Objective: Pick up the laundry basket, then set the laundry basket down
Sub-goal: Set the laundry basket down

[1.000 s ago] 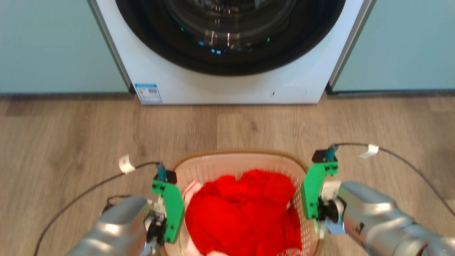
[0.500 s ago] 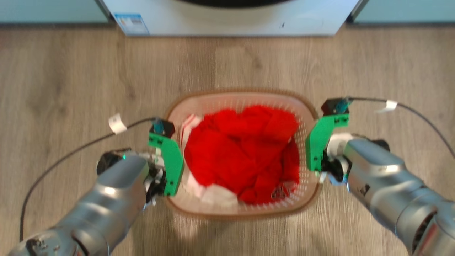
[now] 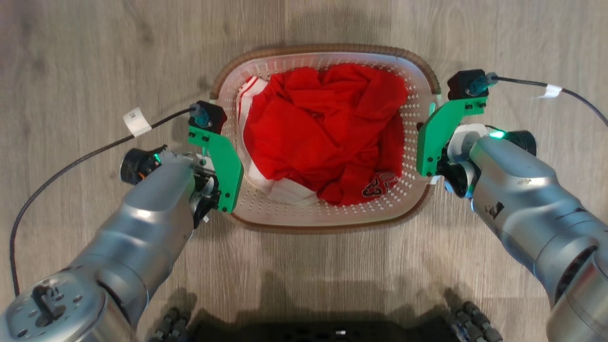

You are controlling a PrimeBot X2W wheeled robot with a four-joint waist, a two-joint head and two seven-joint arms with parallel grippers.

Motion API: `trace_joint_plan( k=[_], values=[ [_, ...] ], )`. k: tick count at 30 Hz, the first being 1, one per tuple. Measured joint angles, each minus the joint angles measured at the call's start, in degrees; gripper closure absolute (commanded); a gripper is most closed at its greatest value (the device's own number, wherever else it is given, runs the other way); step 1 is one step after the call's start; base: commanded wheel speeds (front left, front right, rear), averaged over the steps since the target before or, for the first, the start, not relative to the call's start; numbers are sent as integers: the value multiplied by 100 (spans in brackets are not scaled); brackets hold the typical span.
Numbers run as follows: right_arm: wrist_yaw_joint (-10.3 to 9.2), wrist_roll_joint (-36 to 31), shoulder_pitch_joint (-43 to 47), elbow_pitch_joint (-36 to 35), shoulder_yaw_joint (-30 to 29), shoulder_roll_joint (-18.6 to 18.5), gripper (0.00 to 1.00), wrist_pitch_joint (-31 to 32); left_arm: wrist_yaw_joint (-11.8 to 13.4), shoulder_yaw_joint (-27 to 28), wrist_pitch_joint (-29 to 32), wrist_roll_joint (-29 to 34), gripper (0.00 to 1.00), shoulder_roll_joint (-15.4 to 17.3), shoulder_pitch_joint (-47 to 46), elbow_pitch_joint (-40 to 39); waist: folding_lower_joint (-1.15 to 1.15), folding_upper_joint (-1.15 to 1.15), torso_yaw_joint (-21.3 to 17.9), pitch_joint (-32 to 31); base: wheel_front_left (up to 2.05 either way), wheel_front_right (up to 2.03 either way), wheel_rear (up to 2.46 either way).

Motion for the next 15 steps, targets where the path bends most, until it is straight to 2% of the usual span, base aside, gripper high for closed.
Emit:
trace_joint_plan(
  k=[10,15],
  values=[
    [1,-15,-186,156,-10,64,100,-238,0,37,-229,-54,100,-18,-220,52,-1,1,19,802,0,0,0],
    [1,58,-202,204,-82,94,100,-224,0,13,-164,-19,100,-14,-271,32,-2,1,21,924,0,0,0]
  ],
)
